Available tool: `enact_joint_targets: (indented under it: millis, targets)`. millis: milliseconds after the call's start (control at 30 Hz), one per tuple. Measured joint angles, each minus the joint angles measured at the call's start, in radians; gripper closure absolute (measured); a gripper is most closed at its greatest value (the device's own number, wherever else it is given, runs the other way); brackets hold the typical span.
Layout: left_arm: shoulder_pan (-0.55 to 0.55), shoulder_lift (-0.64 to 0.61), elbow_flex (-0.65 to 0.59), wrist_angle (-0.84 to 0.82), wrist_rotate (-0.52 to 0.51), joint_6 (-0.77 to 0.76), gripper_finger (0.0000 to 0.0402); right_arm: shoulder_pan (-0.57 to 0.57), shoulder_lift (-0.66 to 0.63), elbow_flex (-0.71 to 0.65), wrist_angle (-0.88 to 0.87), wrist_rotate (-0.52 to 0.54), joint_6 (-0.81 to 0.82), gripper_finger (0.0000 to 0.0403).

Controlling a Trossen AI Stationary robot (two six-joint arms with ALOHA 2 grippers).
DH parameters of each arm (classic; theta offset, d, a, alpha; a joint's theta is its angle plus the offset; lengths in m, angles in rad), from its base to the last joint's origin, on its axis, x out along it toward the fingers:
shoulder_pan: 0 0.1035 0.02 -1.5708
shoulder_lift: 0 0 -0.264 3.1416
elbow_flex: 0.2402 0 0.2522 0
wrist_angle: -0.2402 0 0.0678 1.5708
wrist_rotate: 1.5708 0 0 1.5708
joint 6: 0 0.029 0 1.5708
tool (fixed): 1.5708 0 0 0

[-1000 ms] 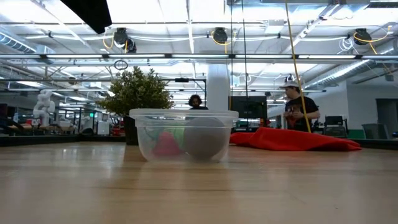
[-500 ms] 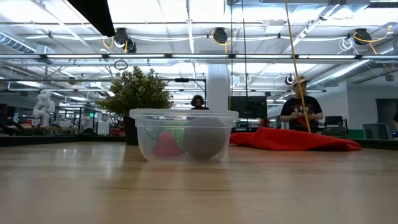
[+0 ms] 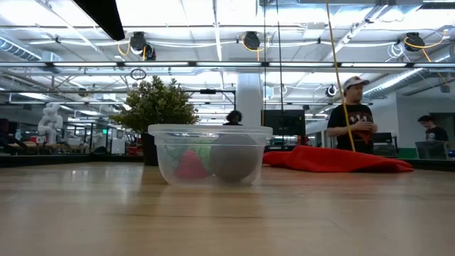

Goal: Pick and placing Produce into tupperware
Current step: Put the green starfruit into the transparent bin

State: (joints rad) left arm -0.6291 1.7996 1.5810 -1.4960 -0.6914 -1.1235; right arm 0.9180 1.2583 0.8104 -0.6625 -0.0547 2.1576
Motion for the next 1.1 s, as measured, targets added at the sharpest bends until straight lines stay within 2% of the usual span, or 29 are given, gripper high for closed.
enact_joint_targets:
  millis: [200, 433, 500, 667, 800, 933, 1033, 1100]
  targets:
    - [-0.011, 0.000, 0.000, 0.000, -0.001, 0.002, 0.0154, 0.000, 0.000, -0.032, 0.064, 0.001, 0.005, 0.0227]
    - [-0.021, 0.000, 0.000, 0.000, -0.014, -0.003, 0.0154, 0.000, 0.000, -0.138, 0.417, 0.001, -0.045, 0.0227]
    - [-0.021, 0.000, 0.000, 0.001, -0.016, -0.004, 0.0154, 0.000, 0.000, -0.168, 0.489, 0.005, -0.016, 0.0227]
    - [-0.021, 0.000, 0.000, 0.005, -0.017, -0.004, 0.0155, 0.007, 0.000, -0.182, 0.477, 0.112, 0.135, 0.0227]
    - [-0.021, 0.000, 0.000, 0.005, -0.017, -0.005, 0.0154, 0.007, 0.000, -0.171, 0.533, 0.139, 0.148, 0.0227]
    - [-0.021, 0.000, 0.000, 0.005, -0.018, -0.005, 0.0155, 0.007, 0.000, -0.107, 0.582, 0.152, 0.160, 0.0227]
    - [-0.021, 0.000, 0.000, 0.005, -0.020, -0.004, 0.0154, 0.007, 0.000, -0.025, 0.529, 0.197, 0.159, 0.0227]
    - [-0.021, 0.000, 0.000, 0.005, -0.027, -0.004, 0.0154, 0.012, 0.000, 0.049, 0.407, 0.214, 0.170, 0.0227]
